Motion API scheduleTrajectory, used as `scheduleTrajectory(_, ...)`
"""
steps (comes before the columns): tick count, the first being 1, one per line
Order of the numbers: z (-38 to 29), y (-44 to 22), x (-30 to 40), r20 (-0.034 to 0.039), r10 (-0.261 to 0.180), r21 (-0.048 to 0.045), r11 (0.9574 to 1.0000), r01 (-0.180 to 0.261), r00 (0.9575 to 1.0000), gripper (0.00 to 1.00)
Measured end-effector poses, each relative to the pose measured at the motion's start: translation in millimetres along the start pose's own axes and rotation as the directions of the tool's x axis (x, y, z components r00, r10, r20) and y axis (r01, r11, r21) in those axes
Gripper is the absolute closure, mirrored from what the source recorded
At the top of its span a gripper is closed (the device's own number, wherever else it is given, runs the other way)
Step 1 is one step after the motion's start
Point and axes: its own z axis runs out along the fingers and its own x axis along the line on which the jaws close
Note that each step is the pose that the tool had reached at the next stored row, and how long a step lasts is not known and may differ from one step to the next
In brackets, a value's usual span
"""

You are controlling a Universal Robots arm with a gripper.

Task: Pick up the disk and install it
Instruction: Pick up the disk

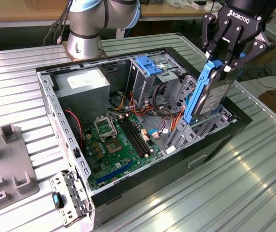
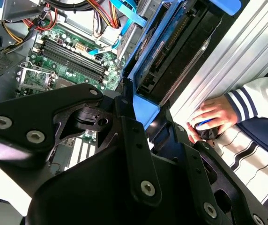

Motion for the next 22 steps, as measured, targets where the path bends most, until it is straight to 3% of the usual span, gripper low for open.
scheduleTrajectory(3,0.7,1.0,0.4,0.0010,0.000,0.0000,1.0000,0.000,1.0000,0.64)
scheduleTrajectory(9,11.2,1.3,0.1,0.0012,0.000,0.0001,1.0000,0.000,1.0000,0.64)
scheduleTrajectory(12,22.1,1.4,0.3,0.0011,0.001,0.0000,1.0000,-0.001,1.0000,0.64)
scheduleTrajectory(22,49.9,1.8,3.6,0.0007,0.008,-0.0010,1.0000,-0.008,1.0000,0.64)
